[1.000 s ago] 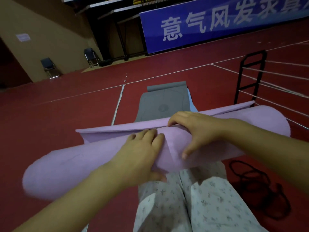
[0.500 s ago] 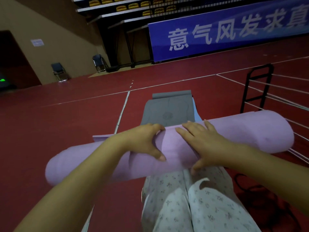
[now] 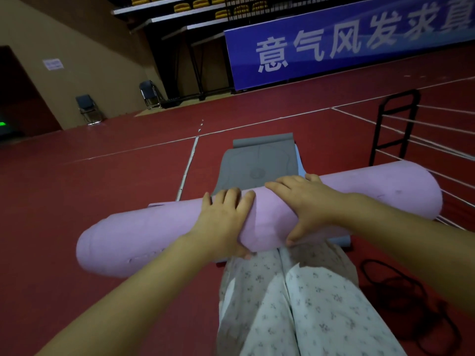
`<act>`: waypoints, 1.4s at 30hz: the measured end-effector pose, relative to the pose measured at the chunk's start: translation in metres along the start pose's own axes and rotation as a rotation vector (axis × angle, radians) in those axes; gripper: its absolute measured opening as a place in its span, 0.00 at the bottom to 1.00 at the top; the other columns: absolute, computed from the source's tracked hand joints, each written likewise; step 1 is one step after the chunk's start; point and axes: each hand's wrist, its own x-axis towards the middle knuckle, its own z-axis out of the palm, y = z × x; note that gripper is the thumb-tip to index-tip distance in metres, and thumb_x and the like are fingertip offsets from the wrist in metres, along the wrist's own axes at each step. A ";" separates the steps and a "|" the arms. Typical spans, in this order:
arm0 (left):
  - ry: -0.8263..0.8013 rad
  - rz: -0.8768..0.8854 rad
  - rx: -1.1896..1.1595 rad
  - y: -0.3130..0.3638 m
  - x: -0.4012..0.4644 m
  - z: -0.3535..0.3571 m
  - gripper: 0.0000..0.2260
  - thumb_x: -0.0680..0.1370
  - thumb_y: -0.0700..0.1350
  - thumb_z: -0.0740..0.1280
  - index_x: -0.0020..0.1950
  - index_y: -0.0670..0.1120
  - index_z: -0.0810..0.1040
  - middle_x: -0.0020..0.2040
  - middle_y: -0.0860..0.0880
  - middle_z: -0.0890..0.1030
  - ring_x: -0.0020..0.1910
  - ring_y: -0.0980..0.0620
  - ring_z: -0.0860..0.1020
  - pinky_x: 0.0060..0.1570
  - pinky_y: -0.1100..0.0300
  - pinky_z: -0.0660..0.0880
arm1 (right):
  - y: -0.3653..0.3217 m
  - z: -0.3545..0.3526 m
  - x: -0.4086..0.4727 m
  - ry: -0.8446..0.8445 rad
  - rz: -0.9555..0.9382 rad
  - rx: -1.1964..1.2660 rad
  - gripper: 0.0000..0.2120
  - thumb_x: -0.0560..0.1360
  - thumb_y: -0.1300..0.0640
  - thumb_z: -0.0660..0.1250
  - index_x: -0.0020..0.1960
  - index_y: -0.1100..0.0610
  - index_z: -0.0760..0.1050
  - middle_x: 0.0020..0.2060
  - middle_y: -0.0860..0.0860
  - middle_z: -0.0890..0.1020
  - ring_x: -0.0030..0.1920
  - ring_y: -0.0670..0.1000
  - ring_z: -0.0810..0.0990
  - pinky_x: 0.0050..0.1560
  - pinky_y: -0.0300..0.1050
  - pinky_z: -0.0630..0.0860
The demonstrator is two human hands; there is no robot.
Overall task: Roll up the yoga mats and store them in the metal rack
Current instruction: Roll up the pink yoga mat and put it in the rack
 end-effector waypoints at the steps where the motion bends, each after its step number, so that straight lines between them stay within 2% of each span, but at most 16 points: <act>1: 0.030 0.008 -0.012 -0.002 0.002 0.001 0.53 0.60 0.66 0.73 0.76 0.47 0.53 0.69 0.44 0.63 0.65 0.41 0.67 0.62 0.43 0.65 | 0.000 -0.002 0.001 -0.008 0.002 0.001 0.58 0.56 0.33 0.74 0.76 0.48 0.47 0.69 0.48 0.62 0.68 0.52 0.62 0.66 0.57 0.59; 6: 0.042 0.014 -0.036 -0.007 0.004 -0.008 0.49 0.57 0.65 0.73 0.73 0.49 0.59 0.63 0.46 0.68 0.57 0.42 0.70 0.53 0.48 0.70 | -0.002 -0.013 -0.002 -0.023 0.004 0.017 0.55 0.54 0.32 0.72 0.74 0.46 0.51 0.63 0.47 0.67 0.63 0.52 0.67 0.61 0.54 0.64; 11: 0.075 0.105 -0.010 0.003 -0.028 -0.023 0.47 0.56 0.67 0.69 0.70 0.50 0.62 0.57 0.47 0.70 0.51 0.44 0.72 0.42 0.53 0.65 | -0.012 -0.018 -0.034 -0.048 -0.043 0.095 0.51 0.55 0.33 0.73 0.72 0.42 0.53 0.61 0.43 0.67 0.61 0.48 0.68 0.59 0.51 0.65; 13: 0.017 0.106 0.005 0.014 -0.040 -0.028 0.46 0.58 0.68 0.69 0.71 0.51 0.59 0.59 0.48 0.67 0.53 0.45 0.70 0.44 0.54 0.63 | -0.017 -0.017 -0.046 -0.077 -0.071 0.112 0.51 0.55 0.33 0.73 0.71 0.41 0.52 0.62 0.42 0.67 0.62 0.47 0.67 0.61 0.50 0.65; 16: -0.056 0.080 -0.042 0.018 -0.045 -0.031 0.46 0.60 0.68 0.71 0.72 0.51 0.56 0.60 0.49 0.66 0.56 0.46 0.69 0.49 0.53 0.69 | -0.019 -0.013 -0.042 -0.098 -0.109 0.076 0.53 0.56 0.33 0.74 0.73 0.42 0.52 0.64 0.42 0.66 0.64 0.47 0.66 0.64 0.52 0.63; 20: -0.288 0.047 -0.362 -0.009 -0.017 -0.035 0.47 0.59 0.64 0.77 0.71 0.53 0.58 0.61 0.49 0.69 0.58 0.47 0.71 0.57 0.51 0.71 | -0.011 -0.025 -0.019 -0.132 -0.066 0.078 0.53 0.57 0.35 0.76 0.75 0.42 0.53 0.69 0.44 0.64 0.69 0.49 0.63 0.66 0.52 0.62; 23: -0.447 0.012 -0.563 -0.033 0.008 -0.037 0.43 0.61 0.61 0.78 0.70 0.55 0.61 0.64 0.53 0.72 0.60 0.51 0.73 0.60 0.52 0.72 | -0.004 -0.028 -0.011 -0.034 -0.051 0.051 0.43 0.63 0.37 0.74 0.73 0.43 0.58 0.65 0.47 0.65 0.65 0.52 0.65 0.62 0.52 0.68; 26: -0.548 -0.024 -0.632 -0.044 0.022 -0.038 0.44 0.60 0.64 0.77 0.71 0.57 0.62 0.66 0.56 0.72 0.62 0.52 0.73 0.63 0.50 0.72 | 0.004 -0.027 -0.009 -0.005 -0.080 0.144 0.34 0.68 0.42 0.72 0.71 0.44 0.63 0.61 0.49 0.69 0.62 0.51 0.68 0.61 0.49 0.69; 29: -0.434 0.022 -0.521 -0.041 0.026 -0.043 0.46 0.61 0.65 0.76 0.74 0.55 0.62 0.68 0.53 0.71 0.65 0.50 0.72 0.65 0.51 0.70 | 0.013 -0.030 -0.005 -0.066 -0.044 0.232 0.32 0.69 0.44 0.73 0.70 0.43 0.64 0.62 0.48 0.70 0.62 0.49 0.70 0.62 0.46 0.68; 32: -0.280 0.067 -0.427 -0.027 0.020 -0.047 0.48 0.63 0.62 0.76 0.77 0.52 0.55 0.68 0.49 0.67 0.65 0.48 0.69 0.63 0.54 0.69 | 0.015 -0.028 -0.002 -0.061 -0.036 0.296 0.31 0.71 0.46 0.72 0.71 0.45 0.65 0.64 0.47 0.70 0.64 0.49 0.69 0.64 0.42 0.66; 34: -0.301 0.057 -0.436 -0.016 0.017 -0.042 0.50 0.63 0.63 0.76 0.77 0.54 0.52 0.65 0.48 0.67 0.63 0.46 0.70 0.60 0.55 0.70 | 0.010 -0.019 -0.004 0.037 0.019 0.317 0.29 0.71 0.48 0.72 0.69 0.48 0.68 0.64 0.49 0.72 0.64 0.50 0.69 0.63 0.42 0.65; 36: -0.303 0.013 -0.427 -0.014 0.021 -0.036 0.50 0.63 0.64 0.76 0.76 0.55 0.51 0.64 0.46 0.67 0.63 0.44 0.71 0.58 0.55 0.70 | 0.001 0.000 -0.008 0.344 0.135 0.329 0.20 0.70 0.50 0.73 0.61 0.51 0.76 0.57 0.52 0.75 0.59 0.55 0.73 0.58 0.49 0.70; 38: -0.325 -0.054 -0.482 -0.020 0.028 -0.036 0.48 0.63 0.63 0.76 0.76 0.55 0.53 0.66 0.46 0.68 0.63 0.45 0.71 0.58 0.56 0.70 | -0.015 0.022 -0.015 0.646 0.242 0.459 0.10 0.70 0.53 0.74 0.46 0.55 0.77 0.43 0.52 0.75 0.46 0.55 0.75 0.46 0.49 0.73; 40: -0.370 -0.098 -0.540 -0.030 0.031 -0.036 0.47 0.63 0.63 0.76 0.75 0.55 0.54 0.67 0.49 0.68 0.64 0.47 0.71 0.58 0.56 0.71 | -0.026 0.037 -0.017 0.727 0.364 0.730 0.13 0.69 0.55 0.74 0.36 0.57 0.71 0.32 0.49 0.72 0.34 0.50 0.71 0.37 0.43 0.69; 42: -0.404 -0.145 -0.594 -0.041 0.028 -0.033 0.49 0.62 0.64 0.76 0.75 0.55 0.53 0.69 0.50 0.67 0.65 0.48 0.70 0.62 0.52 0.71 | -0.030 0.043 -0.012 0.707 0.535 1.063 0.19 0.69 0.53 0.75 0.31 0.56 0.66 0.25 0.49 0.69 0.28 0.48 0.67 0.28 0.36 0.64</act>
